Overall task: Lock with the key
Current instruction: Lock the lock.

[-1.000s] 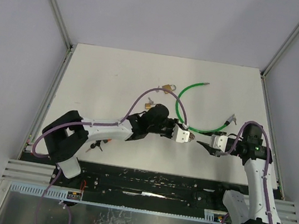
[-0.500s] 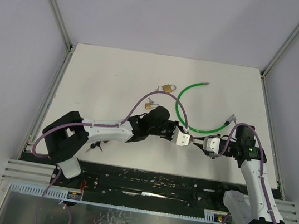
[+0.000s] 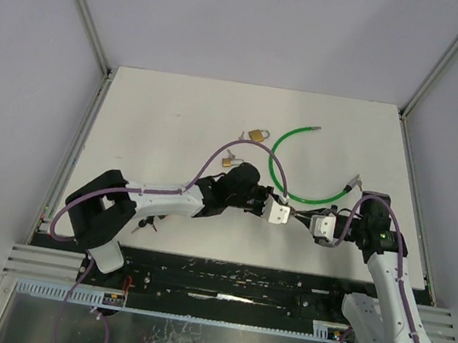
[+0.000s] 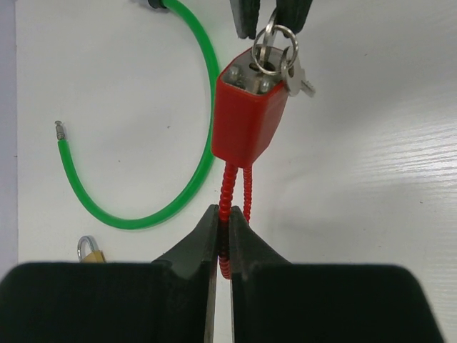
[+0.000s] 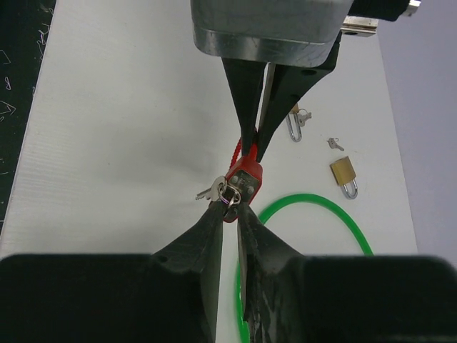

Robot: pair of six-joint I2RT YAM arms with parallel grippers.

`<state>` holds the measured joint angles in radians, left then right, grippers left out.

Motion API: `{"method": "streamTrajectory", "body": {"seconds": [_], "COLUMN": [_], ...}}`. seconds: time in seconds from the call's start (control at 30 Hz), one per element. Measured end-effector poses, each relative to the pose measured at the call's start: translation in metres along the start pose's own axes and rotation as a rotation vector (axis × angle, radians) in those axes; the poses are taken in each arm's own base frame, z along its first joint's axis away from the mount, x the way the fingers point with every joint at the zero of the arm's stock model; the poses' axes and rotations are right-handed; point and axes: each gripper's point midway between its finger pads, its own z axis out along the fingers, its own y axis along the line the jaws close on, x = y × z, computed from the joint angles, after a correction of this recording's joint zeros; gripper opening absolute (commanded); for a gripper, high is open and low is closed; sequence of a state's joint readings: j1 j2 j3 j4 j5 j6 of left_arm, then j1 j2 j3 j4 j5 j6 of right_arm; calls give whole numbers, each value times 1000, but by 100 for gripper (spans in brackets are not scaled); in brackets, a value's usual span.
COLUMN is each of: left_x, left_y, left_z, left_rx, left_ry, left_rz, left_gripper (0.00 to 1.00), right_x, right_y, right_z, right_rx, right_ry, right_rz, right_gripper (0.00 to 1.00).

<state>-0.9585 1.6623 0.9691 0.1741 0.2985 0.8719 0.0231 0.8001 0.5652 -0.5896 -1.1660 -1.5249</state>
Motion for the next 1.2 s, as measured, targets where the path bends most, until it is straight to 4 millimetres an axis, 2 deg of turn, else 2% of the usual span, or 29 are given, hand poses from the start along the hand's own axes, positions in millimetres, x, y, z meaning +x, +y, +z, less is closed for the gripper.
{"method": "streamTrajectory", "body": {"seconds": [0.2,0.37,0.7,0.97,1.2], "left_x": [3,4,8,9,9], "left_y": [-4,-7,-15,-14,-11], "left_z": [0,0,-1,-1,-2], "left_rx": [22,36,68,66,66], "left_ry": [3,2,15,17,9], "left_rz": [-8,-14,-25,-37,-70], "left_gripper": [0,0,0,0,0], "right_x": [1,1,2,4,6], "right_y": [4,8,7,7,15], "right_z": [3,7,10,9,5], "right_rx": [-5,-25,-22,-23,-58], "right_ry": [-7,-18,-20,-2,30], "right_rz": [13,20,39,42,-78], "right_gripper": [18,22,1,0,0]}}
